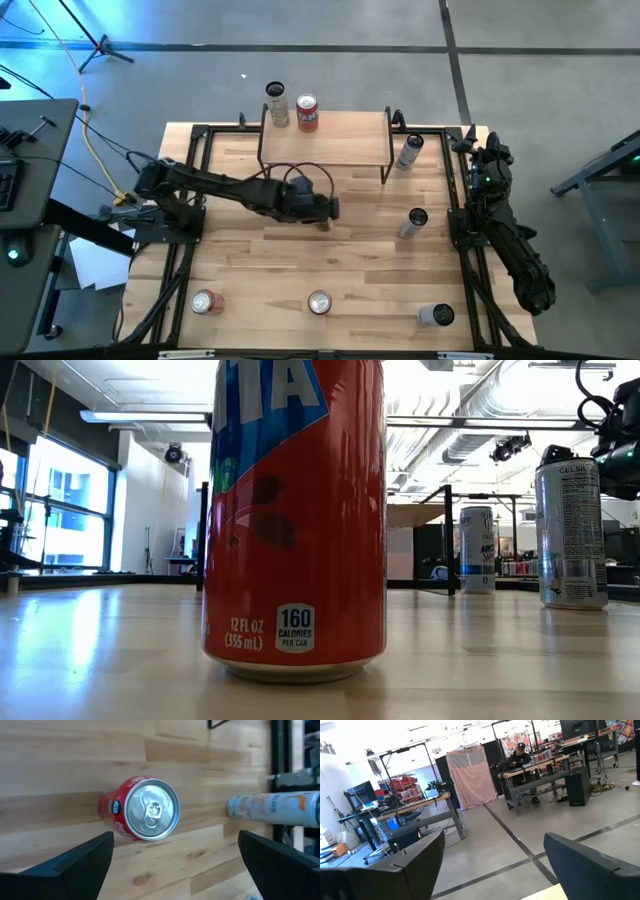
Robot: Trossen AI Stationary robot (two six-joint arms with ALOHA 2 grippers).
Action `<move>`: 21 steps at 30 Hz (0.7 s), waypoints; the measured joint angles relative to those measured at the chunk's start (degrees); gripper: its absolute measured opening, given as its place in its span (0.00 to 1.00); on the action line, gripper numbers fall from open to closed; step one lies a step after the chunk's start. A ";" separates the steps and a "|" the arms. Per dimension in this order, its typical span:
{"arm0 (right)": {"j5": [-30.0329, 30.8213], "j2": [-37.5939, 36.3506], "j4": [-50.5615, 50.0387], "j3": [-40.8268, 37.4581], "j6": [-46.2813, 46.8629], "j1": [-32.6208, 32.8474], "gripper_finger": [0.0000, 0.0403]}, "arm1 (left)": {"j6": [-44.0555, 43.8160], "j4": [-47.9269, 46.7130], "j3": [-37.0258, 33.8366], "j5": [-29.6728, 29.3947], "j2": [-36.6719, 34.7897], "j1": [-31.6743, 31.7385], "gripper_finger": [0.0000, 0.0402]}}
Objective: Place canned beverage on shelf
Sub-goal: Put the red and white soda can on the shelf
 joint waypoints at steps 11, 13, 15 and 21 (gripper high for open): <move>-0.01 0.01 -0.10 -0.01 0.02 -0.01 0.81 | 5.55 -8.87 6.97 6.82 6.19 3.05 0.99; 0.05 0.01 -0.13 -0.02 0.02 -0.01 0.81 | 7.23 -8.31 6.97 7.64 7.00 3.37 0.99; -0.04 0.01 -0.29 0.00 0.01 0.01 0.81 | 8.37 -8.40 6.93 7.96 7.51 3.70 0.99; 0.00 0.01 -0.35 0.00 0.00 0.01 0.81 | 10.99 -6.54 6.95 8.18 8.11 4.69 0.99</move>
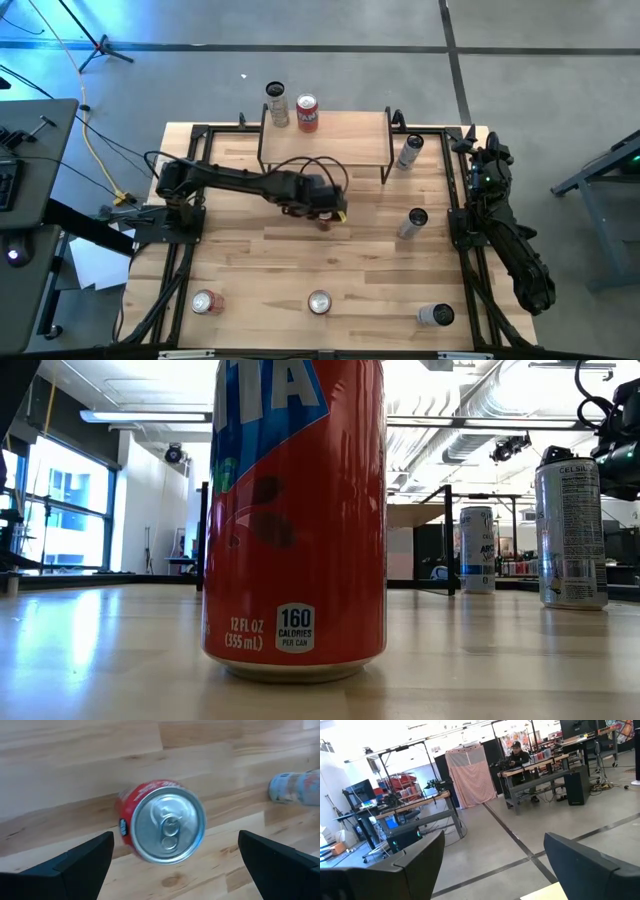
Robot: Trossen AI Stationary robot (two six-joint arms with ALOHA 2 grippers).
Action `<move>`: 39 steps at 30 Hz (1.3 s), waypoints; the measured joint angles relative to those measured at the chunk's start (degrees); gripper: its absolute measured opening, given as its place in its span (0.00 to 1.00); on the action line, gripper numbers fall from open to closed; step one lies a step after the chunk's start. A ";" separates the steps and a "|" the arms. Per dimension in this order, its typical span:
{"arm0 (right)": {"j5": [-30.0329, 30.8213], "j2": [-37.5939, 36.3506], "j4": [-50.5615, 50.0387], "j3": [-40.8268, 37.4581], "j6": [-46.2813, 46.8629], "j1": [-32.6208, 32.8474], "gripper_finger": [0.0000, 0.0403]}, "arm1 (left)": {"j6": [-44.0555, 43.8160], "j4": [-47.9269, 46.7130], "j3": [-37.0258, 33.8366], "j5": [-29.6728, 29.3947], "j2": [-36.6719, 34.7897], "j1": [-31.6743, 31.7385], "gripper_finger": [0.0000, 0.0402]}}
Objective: Place canned beverage on shelf
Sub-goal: Put the red and white soda can on the shelf
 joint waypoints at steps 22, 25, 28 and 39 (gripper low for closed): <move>-0.04 0.00 0.02 0.00 0.02 0.00 0.81 | 0.68 0.02 0.00 1.06 2.14 1.44 0.91; -0.04 0.00 0.02 -0.02 0.00 -0.02 0.81 | 0.68 -0.33 0.00 1.06 2.14 1.44 0.84; -0.04 0.00 0.02 -0.02 0.02 -0.01 0.81 | 0.70 -0.86 0.00 1.06 2.14 1.44 0.76; -0.02 0.00 0.02 0.00 0.02 -0.01 0.81 | 3.07 -1.00 0.04 0.99 1.94 1.41 0.56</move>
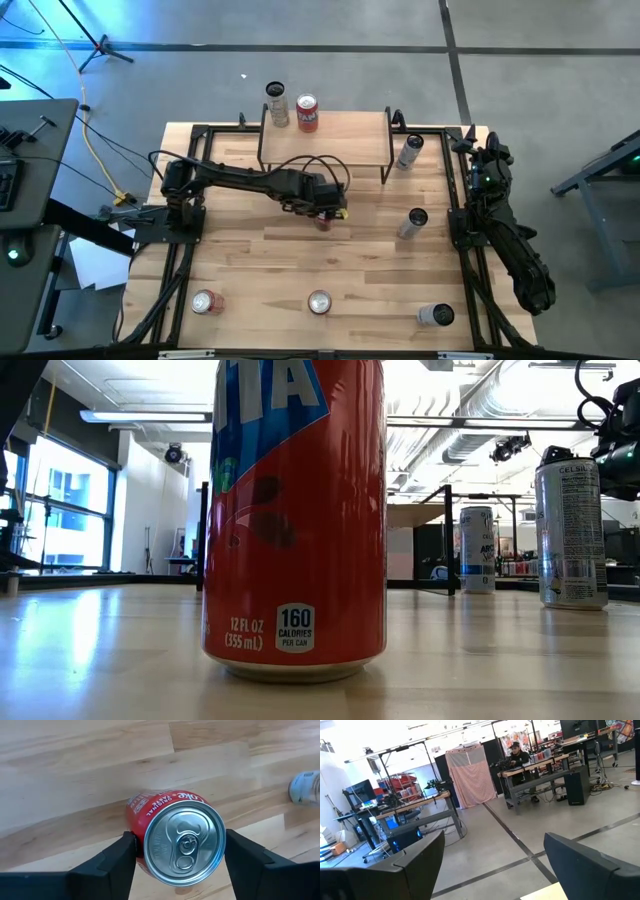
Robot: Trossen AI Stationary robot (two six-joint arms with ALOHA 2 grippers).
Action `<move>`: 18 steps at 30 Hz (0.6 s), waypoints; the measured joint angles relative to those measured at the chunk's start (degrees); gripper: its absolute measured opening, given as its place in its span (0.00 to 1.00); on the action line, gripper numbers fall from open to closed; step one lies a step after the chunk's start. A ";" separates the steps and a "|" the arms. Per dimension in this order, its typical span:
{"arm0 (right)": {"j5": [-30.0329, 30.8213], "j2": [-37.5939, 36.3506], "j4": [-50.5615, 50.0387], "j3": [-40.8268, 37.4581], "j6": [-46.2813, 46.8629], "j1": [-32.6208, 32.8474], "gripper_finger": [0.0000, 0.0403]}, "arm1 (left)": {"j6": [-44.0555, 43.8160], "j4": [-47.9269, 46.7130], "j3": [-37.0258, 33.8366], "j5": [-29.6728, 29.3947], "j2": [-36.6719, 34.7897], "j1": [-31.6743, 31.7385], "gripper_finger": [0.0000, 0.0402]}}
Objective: Place canned beverage on shelf
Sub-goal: Put the red and white soda can on the shelf
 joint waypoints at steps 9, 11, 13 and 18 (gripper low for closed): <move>0.00 0.00 0.00 -0.01 -0.02 -0.02 0.81 | 15.68 0.18 0.04 0.54 -0.02 -0.66 0.55; 0.00 0.00 0.00 0.01 0.00 -0.01 0.81 | 20.25 0.20 0.04 0.56 -0.02 -0.82 0.55; 0.00 0.00 0.00 -0.02 -0.02 0.01 0.81 | 25.01 0.17 0.04 0.77 -0.02 -1.04 0.55; 0.02 0.00 0.00 0.00 0.00 0.01 0.81 | 37.37 0.31 0.09 1.47 -0.02 -1.66 0.55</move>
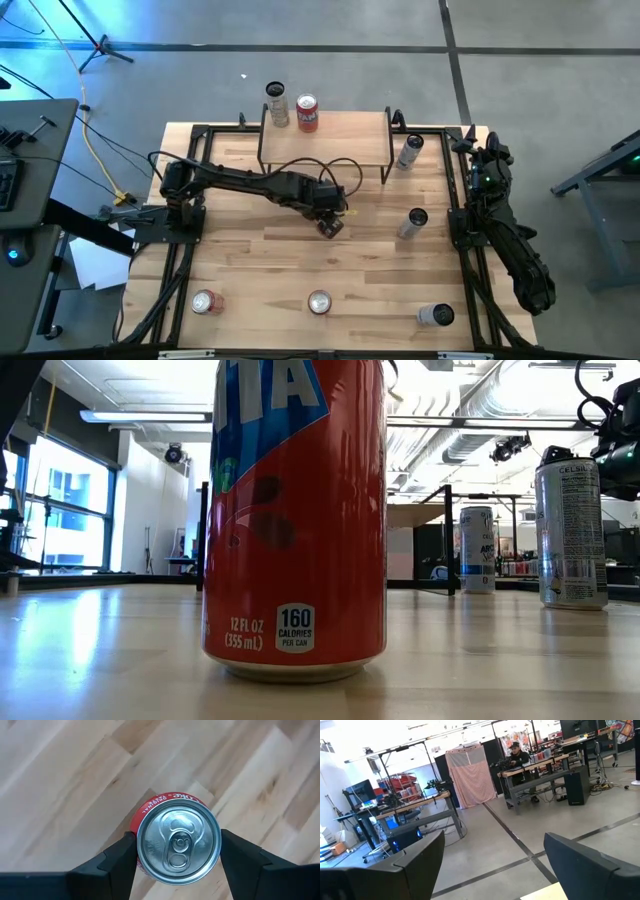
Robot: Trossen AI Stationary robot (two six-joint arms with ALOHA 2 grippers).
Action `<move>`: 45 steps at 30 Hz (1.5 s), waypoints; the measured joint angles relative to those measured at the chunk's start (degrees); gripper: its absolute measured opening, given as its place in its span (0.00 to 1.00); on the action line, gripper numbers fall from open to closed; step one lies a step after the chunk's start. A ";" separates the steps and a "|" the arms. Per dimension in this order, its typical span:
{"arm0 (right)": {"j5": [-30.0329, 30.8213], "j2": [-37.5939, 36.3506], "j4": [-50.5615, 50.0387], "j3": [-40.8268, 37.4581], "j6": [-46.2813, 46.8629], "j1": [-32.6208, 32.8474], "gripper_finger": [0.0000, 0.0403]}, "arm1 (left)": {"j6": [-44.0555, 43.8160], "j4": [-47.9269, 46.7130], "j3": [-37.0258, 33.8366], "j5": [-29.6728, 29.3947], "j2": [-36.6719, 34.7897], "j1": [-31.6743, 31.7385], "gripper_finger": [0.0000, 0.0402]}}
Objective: Place canned beverage on shelf
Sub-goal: Put the red and white soda can on the shelf
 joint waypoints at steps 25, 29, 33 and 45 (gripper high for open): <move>0.00 0.00 0.01 0.01 -0.01 0.00 0.81 | 26.60 -0.20 0.11 2.16 -1.99 0.68 0.55; 0.00 -0.01 0.00 0.01 -0.02 0.00 0.81 | 29.20 0.15 0.11 7.02 -1.99 1.89 0.55; 0.00 -0.01 0.00 0.00 -0.02 0.00 0.81 | 29.34 1.13 0.12 10.25 -1.99 3.19 0.55; 0.01 0.00 0.00 -0.01 -0.01 0.00 0.81 | 32.73 2.91 -1.09 15.56 -2.06 6.47 0.56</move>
